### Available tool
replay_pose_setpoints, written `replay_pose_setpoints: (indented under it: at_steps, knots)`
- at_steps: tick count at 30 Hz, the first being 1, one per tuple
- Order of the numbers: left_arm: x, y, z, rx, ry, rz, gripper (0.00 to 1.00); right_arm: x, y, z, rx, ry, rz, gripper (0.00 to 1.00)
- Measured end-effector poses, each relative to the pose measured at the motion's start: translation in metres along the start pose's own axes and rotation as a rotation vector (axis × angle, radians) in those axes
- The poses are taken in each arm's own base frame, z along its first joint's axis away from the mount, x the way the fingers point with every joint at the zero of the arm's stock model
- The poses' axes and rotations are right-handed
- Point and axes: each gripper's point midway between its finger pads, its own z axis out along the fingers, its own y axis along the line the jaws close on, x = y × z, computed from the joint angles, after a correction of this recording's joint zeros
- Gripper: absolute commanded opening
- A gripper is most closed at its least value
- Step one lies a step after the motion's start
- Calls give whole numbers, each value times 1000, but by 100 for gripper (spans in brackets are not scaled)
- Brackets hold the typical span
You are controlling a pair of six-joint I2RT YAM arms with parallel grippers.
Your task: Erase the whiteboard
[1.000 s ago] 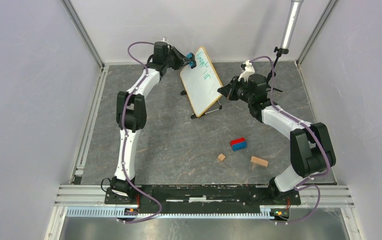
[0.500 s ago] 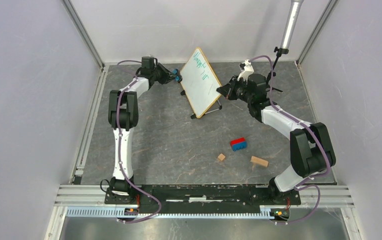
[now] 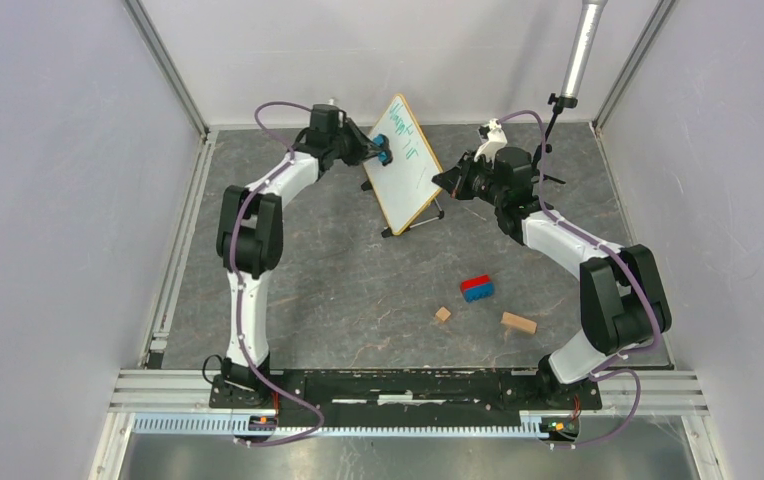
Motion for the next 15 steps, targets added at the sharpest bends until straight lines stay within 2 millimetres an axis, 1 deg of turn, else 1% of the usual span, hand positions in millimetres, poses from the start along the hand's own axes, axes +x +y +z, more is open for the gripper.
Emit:
replay_pose_setpoints:
  at_steps: [4, 6, 7, 9, 10, 15]
  knots:
    - [40, -52, -28, 70, 30, 77, 21, 0, -1, 0, 2, 0, 0, 0]
    - [51, -62, -39, 103, 32, 93, 20, 0, -1, 0, 3, 0, -2, 0]
    - [58, -64, -43, 121, 38, 95, 20, 0, -1, 0, 2, 0, -6, 0]
    - [61, -57, -45, 138, 43, 75, 19, 0, -1, 0, 0, -1, -10, 0]
    - [61, -49, -45, 139, 48, 59, 19, 0, 0, 0, 0, -2, -10, 0]
    - [58, 7, -36, 66, 68, -24, 19, -1, 0, 0, -2, -2, -11, 0]
